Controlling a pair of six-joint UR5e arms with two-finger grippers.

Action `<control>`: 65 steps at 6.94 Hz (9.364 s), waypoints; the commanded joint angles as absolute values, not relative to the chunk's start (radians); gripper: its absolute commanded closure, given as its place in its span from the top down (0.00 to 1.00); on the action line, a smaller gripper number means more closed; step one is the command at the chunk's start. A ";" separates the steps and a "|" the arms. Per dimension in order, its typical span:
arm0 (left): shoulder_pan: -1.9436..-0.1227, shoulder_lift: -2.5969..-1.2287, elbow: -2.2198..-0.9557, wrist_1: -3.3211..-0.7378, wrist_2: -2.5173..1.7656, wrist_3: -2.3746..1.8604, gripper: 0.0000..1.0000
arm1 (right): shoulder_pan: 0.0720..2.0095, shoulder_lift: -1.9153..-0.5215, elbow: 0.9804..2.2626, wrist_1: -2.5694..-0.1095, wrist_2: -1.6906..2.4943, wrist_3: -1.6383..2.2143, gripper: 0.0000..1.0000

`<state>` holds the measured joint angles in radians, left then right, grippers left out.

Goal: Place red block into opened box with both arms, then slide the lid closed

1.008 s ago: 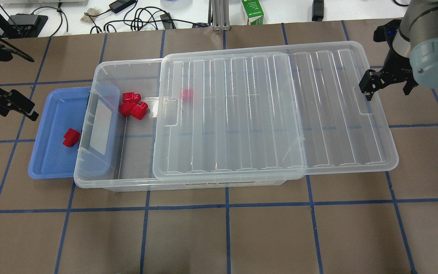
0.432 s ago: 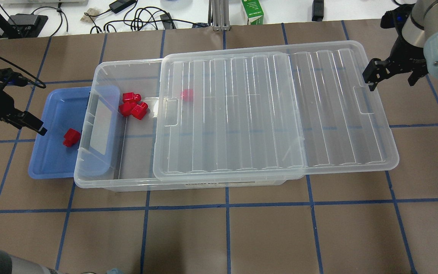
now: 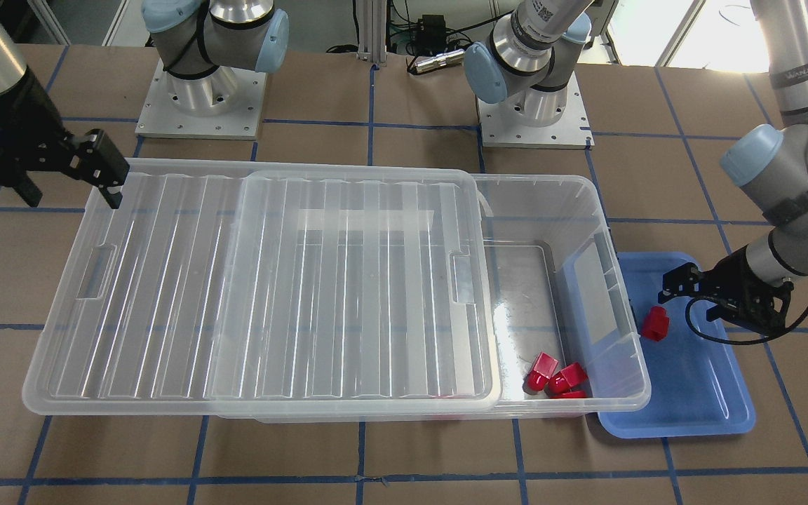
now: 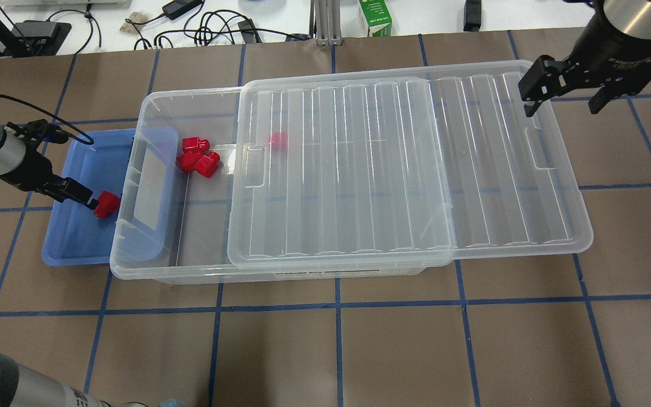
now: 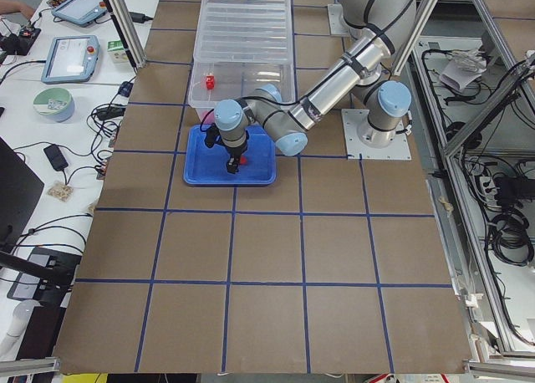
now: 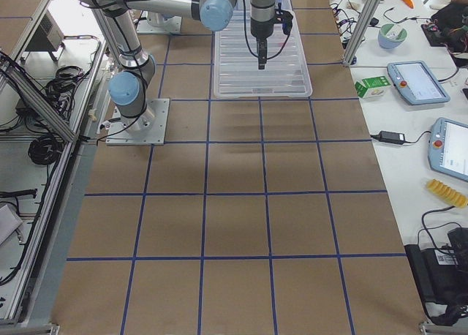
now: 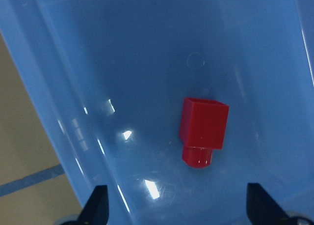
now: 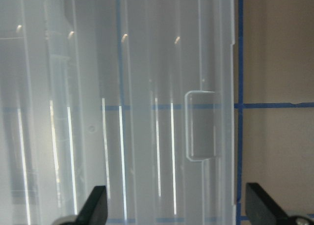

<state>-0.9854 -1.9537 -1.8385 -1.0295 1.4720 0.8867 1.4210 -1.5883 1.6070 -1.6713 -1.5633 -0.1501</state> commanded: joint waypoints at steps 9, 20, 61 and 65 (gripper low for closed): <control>-1.075 -1.959 -1.748 -1.088 1.526 0.836 0.10 | 1.502 -1.620 1.608 -1.651 -1.548 -0.101 1.00; -1.466 -1.779 -1.847 -1.239 1.523 0.070 0.11 | 1.500 -1.612 1.606 -1.661 -1.548 -0.110 1.00; -1.562 -1.523 -1.600 -1.582 1.565 0.067 1.00 | 1.626 -1.580 1.591 -1.680 -1.580 0.041 1.00; -1.556 -1.525 -1.597 -1.609 1.568 0.067 1.00 | 1.618 -1.575 1.555 -1.626 -1.577 0.037 1.00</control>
<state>-1.5601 -1.5259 -1.5991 -1.5934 1.5674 0.0675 1.6197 -1.5754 1.5579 -1.6331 -1.5774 0.0377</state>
